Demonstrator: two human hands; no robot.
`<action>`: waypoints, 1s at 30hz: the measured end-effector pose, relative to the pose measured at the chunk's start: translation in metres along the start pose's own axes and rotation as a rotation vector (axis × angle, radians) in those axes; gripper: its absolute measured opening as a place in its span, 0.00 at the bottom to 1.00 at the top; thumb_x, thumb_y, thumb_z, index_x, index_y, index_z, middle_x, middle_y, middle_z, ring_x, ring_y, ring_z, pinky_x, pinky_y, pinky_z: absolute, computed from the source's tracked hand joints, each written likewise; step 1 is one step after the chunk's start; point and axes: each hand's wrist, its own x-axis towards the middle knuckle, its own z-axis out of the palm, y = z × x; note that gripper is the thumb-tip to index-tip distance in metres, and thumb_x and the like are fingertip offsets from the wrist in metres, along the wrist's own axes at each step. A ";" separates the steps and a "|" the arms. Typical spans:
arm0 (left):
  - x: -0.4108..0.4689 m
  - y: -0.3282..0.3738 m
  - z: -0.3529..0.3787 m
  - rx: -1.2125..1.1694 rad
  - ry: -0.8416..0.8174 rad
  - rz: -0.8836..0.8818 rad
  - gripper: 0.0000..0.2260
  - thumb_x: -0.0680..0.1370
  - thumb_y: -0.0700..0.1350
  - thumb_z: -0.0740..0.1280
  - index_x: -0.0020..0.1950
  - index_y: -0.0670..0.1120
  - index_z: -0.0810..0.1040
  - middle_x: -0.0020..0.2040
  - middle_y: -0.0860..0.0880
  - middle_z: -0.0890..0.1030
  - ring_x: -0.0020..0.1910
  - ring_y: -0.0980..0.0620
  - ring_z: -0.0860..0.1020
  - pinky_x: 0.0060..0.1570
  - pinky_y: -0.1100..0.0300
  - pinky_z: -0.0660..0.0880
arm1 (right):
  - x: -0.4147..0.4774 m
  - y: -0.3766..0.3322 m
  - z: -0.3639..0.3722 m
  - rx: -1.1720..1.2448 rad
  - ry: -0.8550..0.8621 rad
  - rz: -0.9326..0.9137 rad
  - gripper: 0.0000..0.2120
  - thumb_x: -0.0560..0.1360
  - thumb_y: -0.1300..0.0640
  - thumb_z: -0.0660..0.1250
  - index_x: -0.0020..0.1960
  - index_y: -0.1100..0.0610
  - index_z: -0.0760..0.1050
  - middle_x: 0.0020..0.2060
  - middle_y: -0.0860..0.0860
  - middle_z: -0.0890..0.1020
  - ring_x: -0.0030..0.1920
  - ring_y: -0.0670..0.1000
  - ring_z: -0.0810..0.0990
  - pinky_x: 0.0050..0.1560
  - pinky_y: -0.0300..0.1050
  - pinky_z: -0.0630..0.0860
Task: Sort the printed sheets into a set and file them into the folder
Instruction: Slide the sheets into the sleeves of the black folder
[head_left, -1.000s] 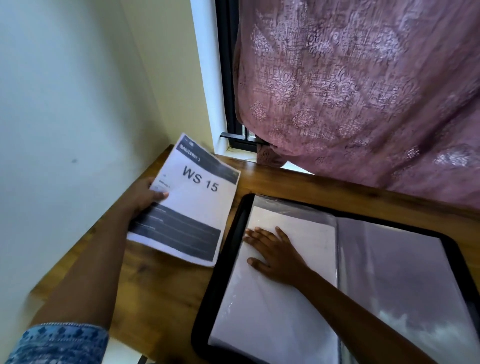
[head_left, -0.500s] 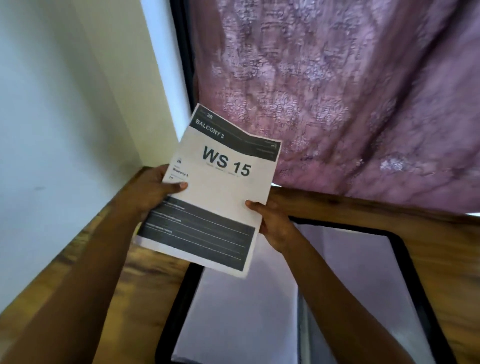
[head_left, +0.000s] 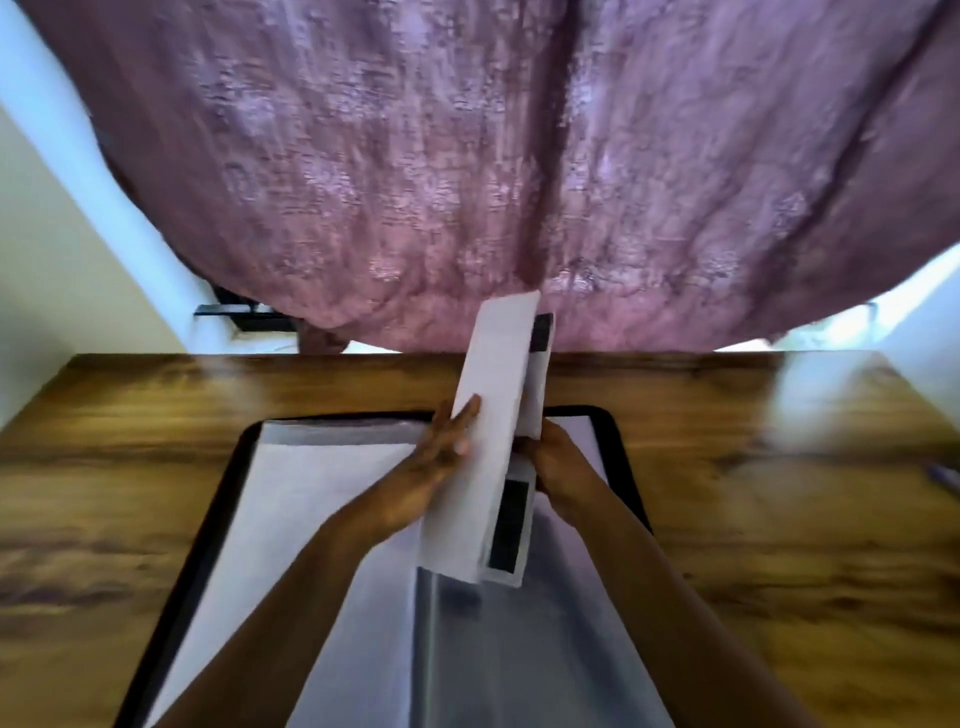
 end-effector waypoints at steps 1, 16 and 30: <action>0.005 0.000 0.017 0.089 -0.005 0.045 0.35 0.72 0.72 0.59 0.76 0.63 0.57 0.75 0.62 0.53 0.71 0.60 0.60 0.70 0.58 0.59 | 0.002 0.003 -0.009 -0.015 0.019 0.026 0.11 0.78 0.60 0.63 0.60 0.61 0.76 0.56 0.60 0.81 0.55 0.59 0.81 0.57 0.56 0.77; 0.038 -0.025 0.076 0.153 0.131 0.296 0.21 0.80 0.38 0.63 0.65 0.62 0.73 0.68 0.64 0.70 0.64 0.66 0.70 0.63 0.63 0.70 | 0.011 0.021 -0.094 -0.010 0.046 0.117 0.05 0.75 0.59 0.68 0.45 0.51 0.74 0.48 0.51 0.81 0.44 0.48 0.80 0.42 0.38 0.77; 0.092 -0.055 0.007 0.643 0.370 0.159 0.19 0.73 0.52 0.73 0.61 0.47 0.79 0.63 0.49 0.77 0.62 0.48 0.73 0.56 0.57 0.68 | 0.026 0.030 -0.098 -0.003 0.007 0.232 0.03 0.75 0.57 0.69 0.48 0.52 0.77 0.48 0.51 0.82 0.48 0.49 0.81 0.47 0.41 0.77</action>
